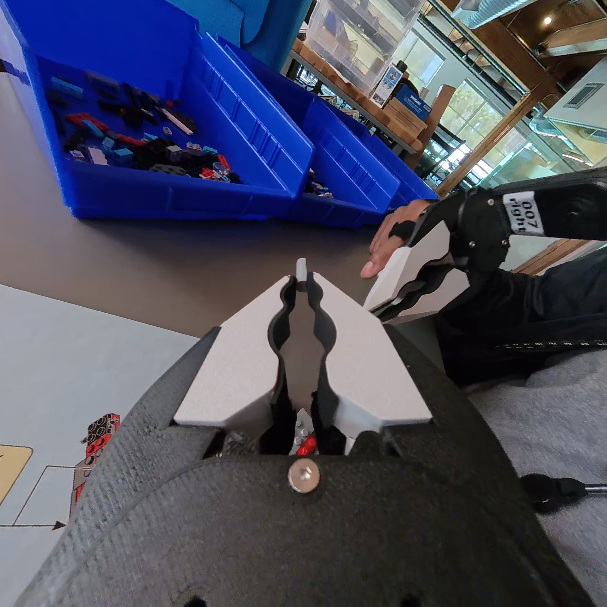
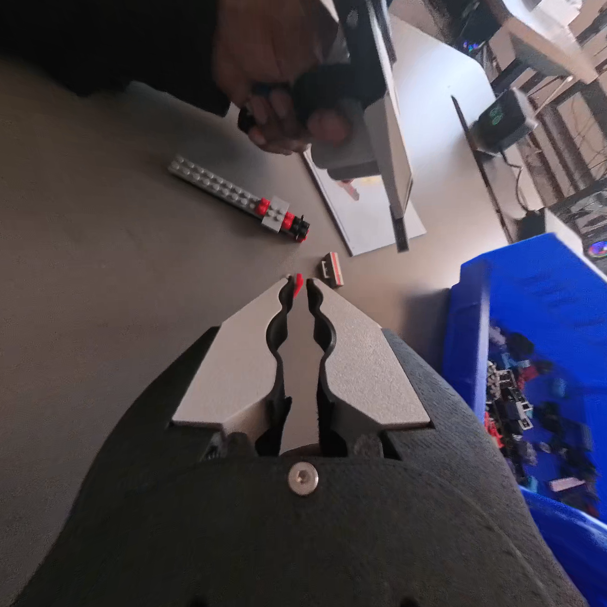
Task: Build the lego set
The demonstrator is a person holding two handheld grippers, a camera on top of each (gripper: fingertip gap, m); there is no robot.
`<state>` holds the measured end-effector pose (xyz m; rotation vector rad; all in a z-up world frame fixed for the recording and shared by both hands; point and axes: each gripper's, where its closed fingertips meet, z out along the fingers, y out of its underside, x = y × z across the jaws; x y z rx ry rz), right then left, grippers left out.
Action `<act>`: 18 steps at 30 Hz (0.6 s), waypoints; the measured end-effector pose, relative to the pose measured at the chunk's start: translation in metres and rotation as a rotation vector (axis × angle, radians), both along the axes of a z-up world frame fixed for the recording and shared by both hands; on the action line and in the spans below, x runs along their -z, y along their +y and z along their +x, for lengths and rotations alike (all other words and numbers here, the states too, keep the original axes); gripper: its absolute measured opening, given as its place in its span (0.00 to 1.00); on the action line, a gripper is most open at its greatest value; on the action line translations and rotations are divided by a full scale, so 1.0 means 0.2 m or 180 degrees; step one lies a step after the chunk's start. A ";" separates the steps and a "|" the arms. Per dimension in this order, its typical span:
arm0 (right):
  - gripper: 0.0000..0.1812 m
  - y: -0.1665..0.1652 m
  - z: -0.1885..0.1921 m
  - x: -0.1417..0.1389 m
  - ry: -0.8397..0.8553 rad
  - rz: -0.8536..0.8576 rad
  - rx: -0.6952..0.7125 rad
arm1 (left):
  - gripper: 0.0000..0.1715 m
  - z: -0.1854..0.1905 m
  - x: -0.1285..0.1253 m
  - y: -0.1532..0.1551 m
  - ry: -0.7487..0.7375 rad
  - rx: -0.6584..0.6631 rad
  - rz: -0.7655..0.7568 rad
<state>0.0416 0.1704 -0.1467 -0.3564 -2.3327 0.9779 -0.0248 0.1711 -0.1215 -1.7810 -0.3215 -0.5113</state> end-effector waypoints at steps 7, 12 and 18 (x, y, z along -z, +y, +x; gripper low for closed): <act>0.09 -0.03 -0.03 -0.05 0.0098 -0.0053 0.0133 | 0.03 -0.02 0.01 -0.01 -0.0006 -0.0042 -0.0030; 0.10 0.07 -0.06 0.06 -0.0298 -0.0104 0.0592 | 0.03 -0.03 0.01 -0.02 0.0018 -0.0058 -0.0045; 0.14 0.11 -0.11 0.20 -0.0652 -0.0130 0.0836 | 0.03 -0.04 0.02 -0.02 0.0032 -0.0075 -0.0066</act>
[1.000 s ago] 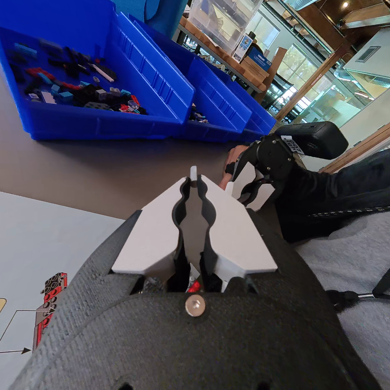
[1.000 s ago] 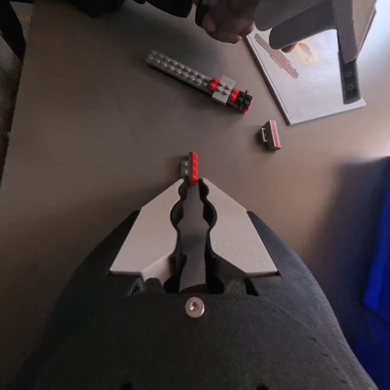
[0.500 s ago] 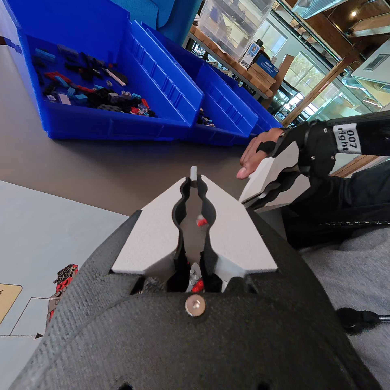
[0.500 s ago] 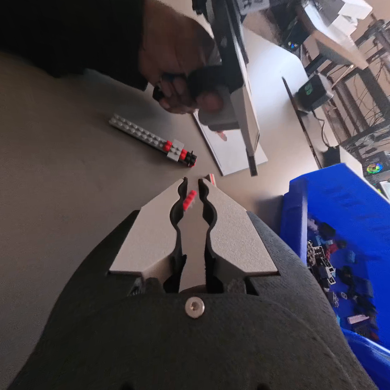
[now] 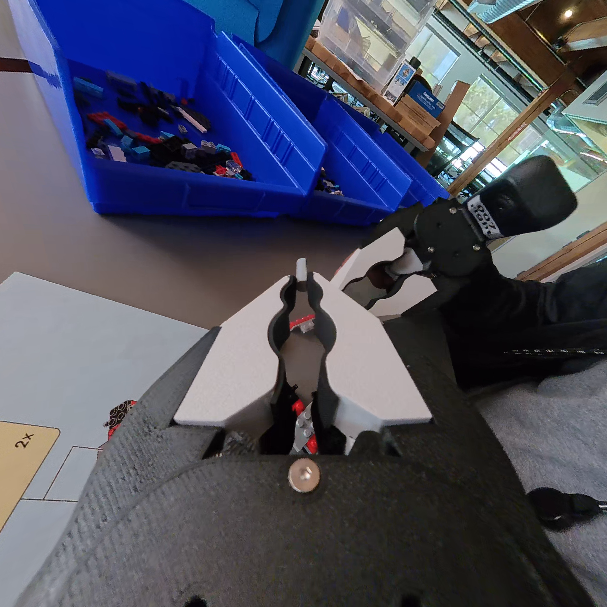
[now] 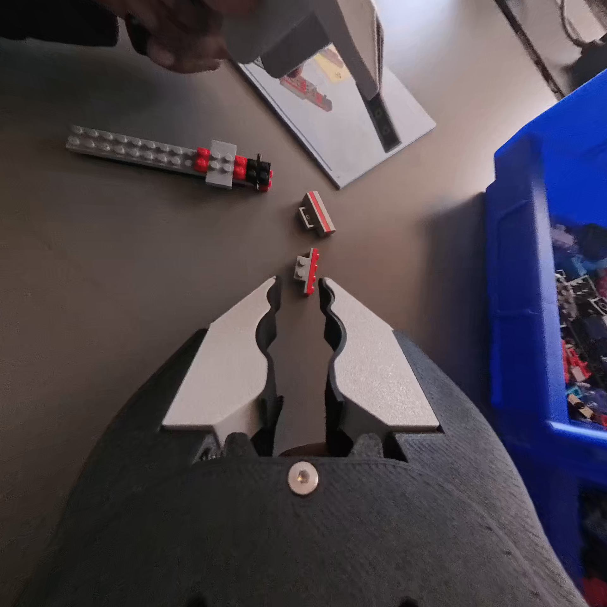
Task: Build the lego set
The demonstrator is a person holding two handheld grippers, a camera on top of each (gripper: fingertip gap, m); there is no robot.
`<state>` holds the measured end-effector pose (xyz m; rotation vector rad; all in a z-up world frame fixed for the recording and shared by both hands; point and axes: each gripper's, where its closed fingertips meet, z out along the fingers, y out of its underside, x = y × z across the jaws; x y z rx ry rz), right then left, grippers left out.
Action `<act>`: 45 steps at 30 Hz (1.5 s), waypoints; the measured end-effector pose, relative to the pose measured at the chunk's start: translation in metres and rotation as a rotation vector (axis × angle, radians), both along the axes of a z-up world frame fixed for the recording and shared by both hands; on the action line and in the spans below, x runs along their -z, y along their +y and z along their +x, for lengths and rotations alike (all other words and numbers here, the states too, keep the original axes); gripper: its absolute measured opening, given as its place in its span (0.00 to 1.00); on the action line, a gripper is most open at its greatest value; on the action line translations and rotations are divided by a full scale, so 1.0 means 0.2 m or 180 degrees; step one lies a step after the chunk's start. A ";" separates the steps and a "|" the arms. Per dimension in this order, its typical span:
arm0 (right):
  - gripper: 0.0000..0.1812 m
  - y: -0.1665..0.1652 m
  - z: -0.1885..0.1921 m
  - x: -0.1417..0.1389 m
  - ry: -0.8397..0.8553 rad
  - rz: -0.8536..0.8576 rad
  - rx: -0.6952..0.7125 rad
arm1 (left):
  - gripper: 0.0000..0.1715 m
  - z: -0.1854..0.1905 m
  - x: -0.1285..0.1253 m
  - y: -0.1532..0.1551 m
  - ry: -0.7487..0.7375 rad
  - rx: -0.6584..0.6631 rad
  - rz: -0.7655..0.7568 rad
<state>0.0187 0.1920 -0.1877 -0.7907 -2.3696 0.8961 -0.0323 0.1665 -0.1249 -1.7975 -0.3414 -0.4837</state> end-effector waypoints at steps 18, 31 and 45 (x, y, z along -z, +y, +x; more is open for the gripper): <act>0.06 -0.03 0.05 0.07 0.0030 0.0003 -0.1200 | 0.03 0.09 0.10 -0.01 0.0287 0.0438 -0.0284; 0.06 0.06 -0.03 0.06 0.0149 -0.0006 -0.1104 | 0.03 0.13 0.15 -0.03 0.0632 0.0662 -0.0381; 0.18 0.02 0.00 0.06 0.0126 -0.0032 -0.1235 | 0.03 0.13 0.16 -0.02 0.0683 0.0659 -0.0424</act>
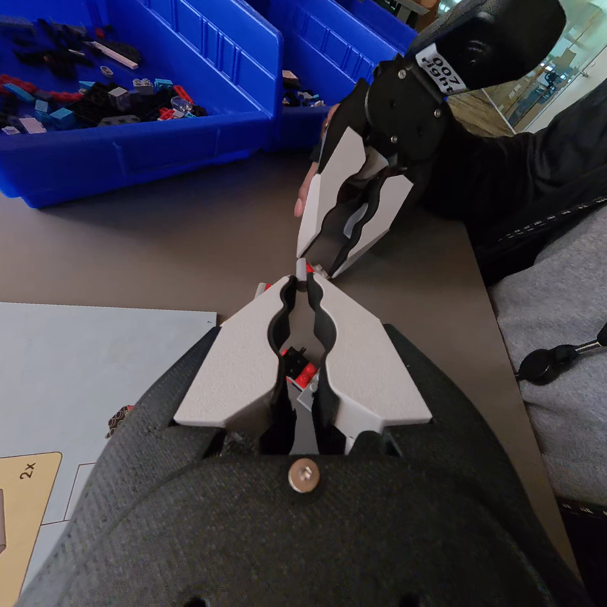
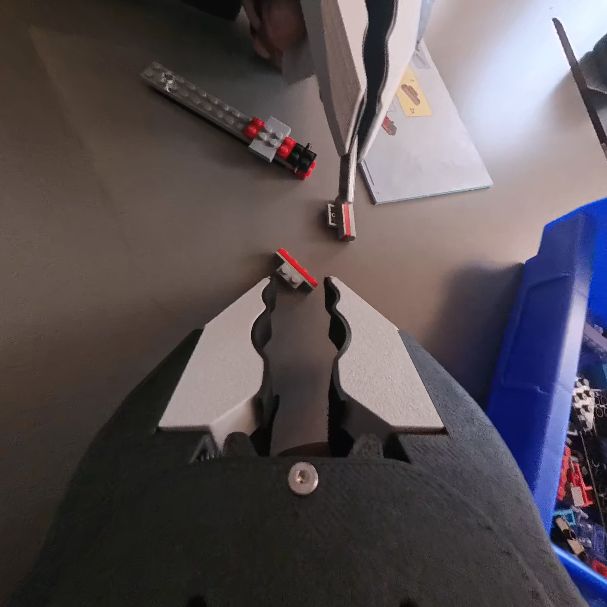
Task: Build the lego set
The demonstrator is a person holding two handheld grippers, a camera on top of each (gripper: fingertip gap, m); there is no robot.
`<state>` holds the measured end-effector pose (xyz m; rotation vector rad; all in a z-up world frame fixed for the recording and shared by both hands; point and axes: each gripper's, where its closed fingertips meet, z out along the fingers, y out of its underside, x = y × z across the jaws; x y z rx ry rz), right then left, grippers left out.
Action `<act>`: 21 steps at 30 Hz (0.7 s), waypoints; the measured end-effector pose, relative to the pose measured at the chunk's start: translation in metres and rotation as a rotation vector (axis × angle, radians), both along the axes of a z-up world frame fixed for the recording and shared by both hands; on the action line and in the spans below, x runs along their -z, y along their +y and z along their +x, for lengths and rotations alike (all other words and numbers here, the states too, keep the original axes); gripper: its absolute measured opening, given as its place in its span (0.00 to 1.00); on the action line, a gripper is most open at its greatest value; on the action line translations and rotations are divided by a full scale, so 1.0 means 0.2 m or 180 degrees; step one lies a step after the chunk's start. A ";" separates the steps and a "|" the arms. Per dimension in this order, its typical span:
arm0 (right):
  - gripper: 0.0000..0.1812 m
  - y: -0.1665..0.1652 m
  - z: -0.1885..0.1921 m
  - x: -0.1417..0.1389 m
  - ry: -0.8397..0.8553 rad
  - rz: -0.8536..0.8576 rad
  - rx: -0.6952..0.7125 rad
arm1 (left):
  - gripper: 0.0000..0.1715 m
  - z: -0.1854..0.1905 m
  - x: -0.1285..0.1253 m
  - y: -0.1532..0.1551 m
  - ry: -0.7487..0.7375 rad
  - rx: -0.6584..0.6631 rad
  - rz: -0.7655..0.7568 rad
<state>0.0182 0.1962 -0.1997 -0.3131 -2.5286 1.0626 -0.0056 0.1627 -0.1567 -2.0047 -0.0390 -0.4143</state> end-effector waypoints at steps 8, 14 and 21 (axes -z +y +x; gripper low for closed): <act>0.12 -0.02 -0.02 0.02 -0.0121 0.0021 -0.0076 | 0.03 0.02 0.00 0.01 0.0036 0.0057 -0.0026; 0.09 -0.04 -0.04 -0.01 0.0086 -0.0008 -0.0060 | 0.03 0.03 0.03 0.01 0.0200 0.0068 -0.0121; 0.08 -0.08 -0.05 -0.17 0.0668 -0.0490 -0.0130 | 0.03 0.02 -0.02 0.02 0.0363 0.0047 0.0044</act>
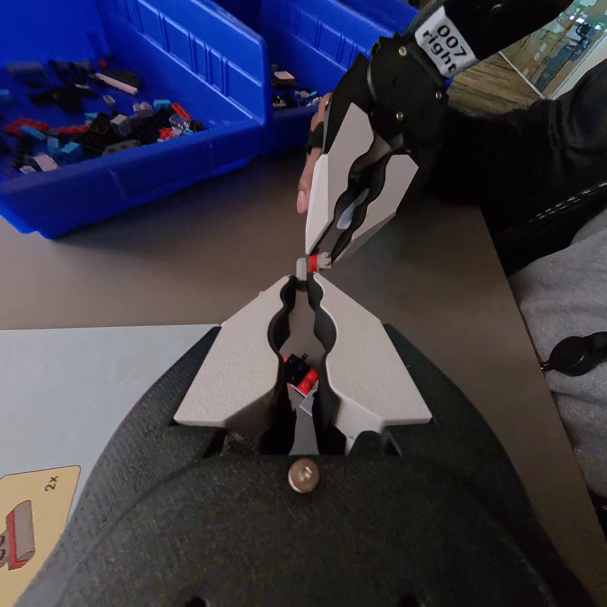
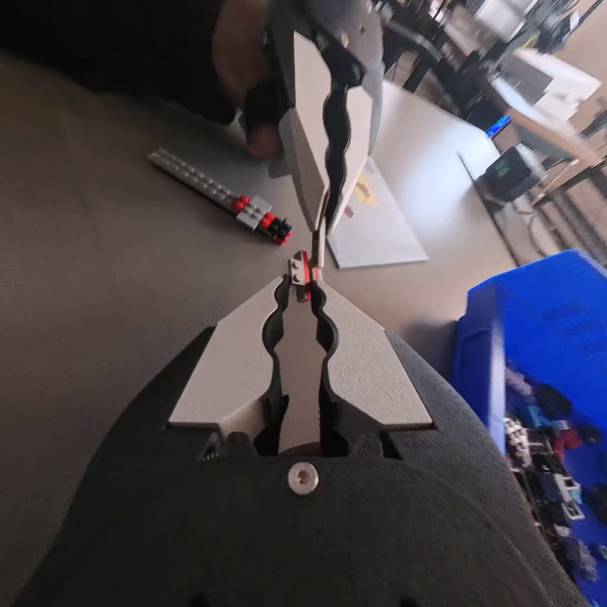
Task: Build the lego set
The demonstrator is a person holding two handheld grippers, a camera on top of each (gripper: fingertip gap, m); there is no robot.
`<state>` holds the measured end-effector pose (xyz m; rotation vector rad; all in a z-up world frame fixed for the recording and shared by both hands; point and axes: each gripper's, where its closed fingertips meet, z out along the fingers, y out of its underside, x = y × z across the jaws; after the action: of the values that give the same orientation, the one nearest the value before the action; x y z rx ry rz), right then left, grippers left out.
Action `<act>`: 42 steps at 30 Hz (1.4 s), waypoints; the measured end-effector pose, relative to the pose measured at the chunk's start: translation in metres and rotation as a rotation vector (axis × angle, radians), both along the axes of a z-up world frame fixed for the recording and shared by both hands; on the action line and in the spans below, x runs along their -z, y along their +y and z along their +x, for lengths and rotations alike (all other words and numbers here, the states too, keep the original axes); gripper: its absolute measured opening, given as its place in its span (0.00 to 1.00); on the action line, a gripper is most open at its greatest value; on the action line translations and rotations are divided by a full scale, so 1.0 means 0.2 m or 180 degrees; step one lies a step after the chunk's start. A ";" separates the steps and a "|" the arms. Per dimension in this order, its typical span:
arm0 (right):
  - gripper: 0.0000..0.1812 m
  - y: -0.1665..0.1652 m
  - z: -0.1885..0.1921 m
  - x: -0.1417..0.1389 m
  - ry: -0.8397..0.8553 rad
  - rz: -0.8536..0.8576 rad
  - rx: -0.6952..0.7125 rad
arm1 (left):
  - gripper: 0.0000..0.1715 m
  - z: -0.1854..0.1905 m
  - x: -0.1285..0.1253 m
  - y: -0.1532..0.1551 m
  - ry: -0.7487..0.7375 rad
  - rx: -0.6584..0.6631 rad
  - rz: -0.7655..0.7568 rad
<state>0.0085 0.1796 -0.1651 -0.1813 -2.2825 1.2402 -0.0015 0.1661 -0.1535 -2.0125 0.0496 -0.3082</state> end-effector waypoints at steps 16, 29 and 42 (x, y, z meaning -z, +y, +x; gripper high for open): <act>0.08 -0.03 0.00 -0.17 0.0782 -0.0195 0.0052 | 0.03 0.03 -0.13 0.01 0.0396 0.0066 0.0472; 0.07 -0.03 0.01 -0.25 0.1320 -0.0218 0.0172 | 0.03 0.05 -0.18 0.01 0.0685 0.0082 0.0674; 0.09 -0.02 0.03 -0.26 0.1626 -0.0060 0.0190 | 0.03 0.08 -0.20 0.02 0.0452 0.0148 0.0742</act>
<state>0.0137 0.1750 -0.1130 0.0576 -1.8124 1.1233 0.0136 0.1694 -0.1140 -1.8005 0.2124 -0.1793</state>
